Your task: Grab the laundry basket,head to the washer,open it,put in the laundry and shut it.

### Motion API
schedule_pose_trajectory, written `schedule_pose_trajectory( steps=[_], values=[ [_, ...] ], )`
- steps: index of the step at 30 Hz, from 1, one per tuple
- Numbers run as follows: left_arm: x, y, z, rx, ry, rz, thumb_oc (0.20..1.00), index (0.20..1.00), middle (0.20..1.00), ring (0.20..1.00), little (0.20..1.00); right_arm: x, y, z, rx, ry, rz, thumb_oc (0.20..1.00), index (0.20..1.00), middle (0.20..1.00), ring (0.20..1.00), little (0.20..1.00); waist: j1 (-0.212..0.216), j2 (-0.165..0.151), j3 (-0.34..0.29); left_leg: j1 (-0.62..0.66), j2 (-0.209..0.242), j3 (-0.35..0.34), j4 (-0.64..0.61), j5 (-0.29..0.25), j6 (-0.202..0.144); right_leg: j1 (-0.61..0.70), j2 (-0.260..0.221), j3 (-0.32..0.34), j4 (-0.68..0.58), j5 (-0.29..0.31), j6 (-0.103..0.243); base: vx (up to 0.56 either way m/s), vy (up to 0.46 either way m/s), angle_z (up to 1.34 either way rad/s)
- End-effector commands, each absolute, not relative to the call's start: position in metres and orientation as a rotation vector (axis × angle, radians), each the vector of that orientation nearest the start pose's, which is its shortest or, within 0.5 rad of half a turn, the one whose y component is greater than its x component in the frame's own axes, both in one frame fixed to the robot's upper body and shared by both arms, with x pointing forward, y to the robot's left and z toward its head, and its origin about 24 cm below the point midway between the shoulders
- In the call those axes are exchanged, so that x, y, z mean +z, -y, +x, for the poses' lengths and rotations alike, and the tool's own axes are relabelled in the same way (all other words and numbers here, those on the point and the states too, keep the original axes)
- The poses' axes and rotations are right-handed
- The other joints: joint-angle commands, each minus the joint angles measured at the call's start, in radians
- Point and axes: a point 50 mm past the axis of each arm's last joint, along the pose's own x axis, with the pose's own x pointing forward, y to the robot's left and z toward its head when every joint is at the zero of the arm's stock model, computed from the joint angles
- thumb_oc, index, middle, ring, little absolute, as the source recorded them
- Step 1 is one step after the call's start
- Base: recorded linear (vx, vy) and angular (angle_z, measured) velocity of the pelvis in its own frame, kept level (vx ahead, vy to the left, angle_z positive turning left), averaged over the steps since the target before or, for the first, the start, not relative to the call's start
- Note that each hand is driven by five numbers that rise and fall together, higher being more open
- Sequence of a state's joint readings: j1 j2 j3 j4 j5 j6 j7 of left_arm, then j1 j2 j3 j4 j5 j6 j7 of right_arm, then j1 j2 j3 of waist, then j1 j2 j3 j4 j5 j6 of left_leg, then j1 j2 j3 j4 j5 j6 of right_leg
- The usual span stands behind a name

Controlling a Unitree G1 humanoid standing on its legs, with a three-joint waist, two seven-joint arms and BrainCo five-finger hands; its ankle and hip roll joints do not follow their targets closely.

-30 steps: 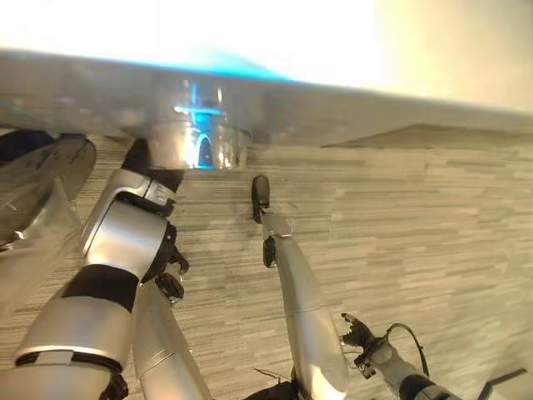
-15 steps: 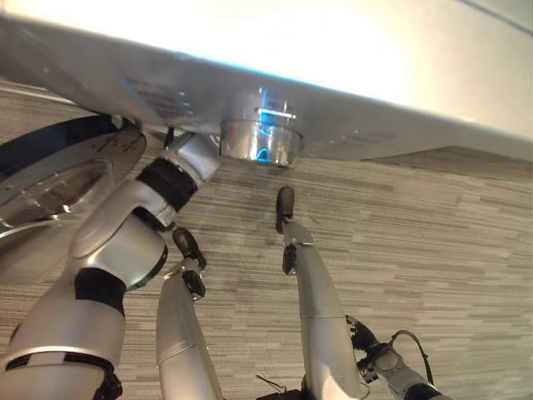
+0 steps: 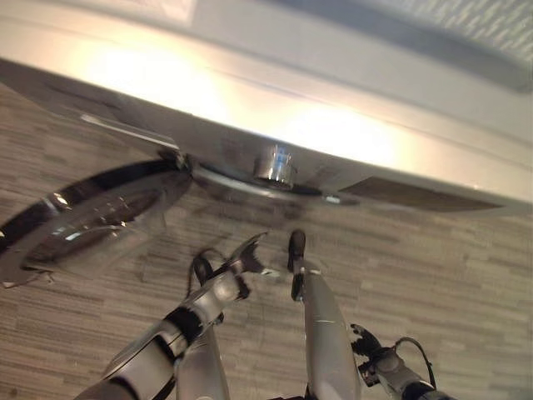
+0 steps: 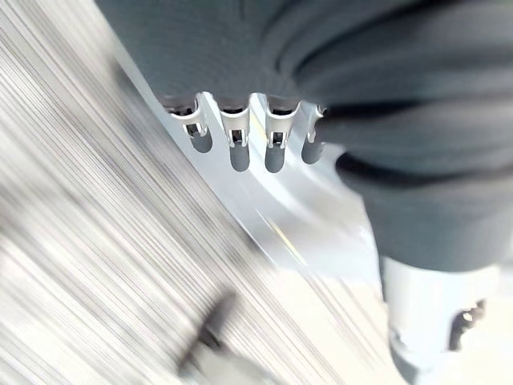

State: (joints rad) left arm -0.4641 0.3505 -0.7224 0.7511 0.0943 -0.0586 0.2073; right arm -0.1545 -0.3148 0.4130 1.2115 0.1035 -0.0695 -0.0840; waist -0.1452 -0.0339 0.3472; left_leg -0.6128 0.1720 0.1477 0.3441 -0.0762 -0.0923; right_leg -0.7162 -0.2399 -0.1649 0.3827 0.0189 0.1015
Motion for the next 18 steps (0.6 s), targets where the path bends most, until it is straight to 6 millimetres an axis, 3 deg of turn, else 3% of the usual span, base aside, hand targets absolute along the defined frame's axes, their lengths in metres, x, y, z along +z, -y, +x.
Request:
schedule_pose_trajectory(
  steps=[1, 4, 5, 8, 13, 14, 18],
  values=[
    [-0.016, -0.115, 0.301, -0.429, -0.135, 0.826, 1.0, 1.0, 1.0, 1.0, 1.0, -0.146, 0.266, 0.111, -0.01, -1.145, -0.525, 1.0, 1.0, 1.0, 1.0, 1.0, -0.027, 0.004, 0.007, 0.083, 0.032, -0.062, 0.052, -0.087, -0.031, 0.061, -0.003, 0.052, -0.131, 0.076, 0.066, 0.08, 0.02, 0.15],
    [-0.059, -0.135, 0.274, -0.387, -0.354, 0.751, 1.0, 1.0, 1.0, 1.0, 1.0, -0.148, 0.279, 0.093, -0.071, -1.225, -0.512, 1.0, 1.0, 1.0, 1.0, 1.0, -0.011, 0.007, -0.024, 0.22, 0.035, -0.055, -0.008, -0.077, -0.036, 0.19, 0.002, 0.043, -0.159, 0.069, 0.07, 0.16, 0.036, 0.11],
    [-0.081, -0.149, 0.257, -0.361, -0.472, 0.783, 1.0, 1.0, 1.0, 1.0, 1.0, -0.149, 0.286, 0.079, -0.103, -1.282, -0.501, 1.0, 1.0, 1.0, 1.0, 1.0, -0.003, 0.01, -0.052, 0.308, 0.039, -0.051, -0.053, -0.071, -0.034, 0.263, 0.007, 0.041, -0.166, 0.057, 0.072, 0.2, 0.042, -0.04],
    [-0.095, -0.163, 0.241, -0.362, -0.532, 0.852, 1.0, 1.0, 1.0, 1.0, 1.0, -0.15, 0.29, 0.066, -0.133, -1.326, -0.468, 1.0, 1.0, 1.0, 1.0, 1.0, 0.008, 0.024, -0.084, 0.426, 0.03, -0.041, -0.12, -0.057, -0.032, 0.361, 0.01, 0.037, -0.184, 0.043, 0.077, 0.14, 0.041, -0.09],
    [-0.114, -0.182, 0.214, -0.3, -0.672, 0.8, 1.0, 1.0, 1.0, 1.0, 1.0, -0.155, 0.287, 0.035, -0.163, -1.411, -0.409, 1.0, 1.0, 1.0, 1.0, 1.0, 0.01, 0.035, -0.152, 0.559, 0.029, -0.03, -0.224, -0.012, -0.041, 0.49, 0.013, 0.029, -0.262, 0.043, 0.09, 0.12, 0.023, 0.01],
    [-0.121, -0.19, 0.202, -0.277, -0.729, 0.779, 1.0, 1.0, 1.0, 1.0, 1.0, -0.156, 0.287, 0.022, -0.175, -1.449, -0.389, 1.0, 1.0, 1.0, 1.0, 1.0, 0.005, 0.041, -0.193, 0.603, 0.024, -0.022, -0.278, 0.005, -0.039, 0.519, 0.014, 0.03, -0.298, 0.054, 0.094, 0.18, 0.038, 0.02],
    [-0.133, -0.202, 0.179, -0.218, -0.839, 0.703, 1.0, 1.0, 1.0, 1.0, 1.0, -0.156, 0.289, -0.004, -0.214, -1.528, -0.354, 1.0, 1.0, 1.0, 1.0, 1.0, 0.003, 0.048, -0.254, 0.684, 0.008, 0.015, -0.379, 0.034, -0.04, 0.571, 0.015, 0.039, -0.387, 0.1, 0.112, 0.08, 0.035, -0.06]
  ],
)
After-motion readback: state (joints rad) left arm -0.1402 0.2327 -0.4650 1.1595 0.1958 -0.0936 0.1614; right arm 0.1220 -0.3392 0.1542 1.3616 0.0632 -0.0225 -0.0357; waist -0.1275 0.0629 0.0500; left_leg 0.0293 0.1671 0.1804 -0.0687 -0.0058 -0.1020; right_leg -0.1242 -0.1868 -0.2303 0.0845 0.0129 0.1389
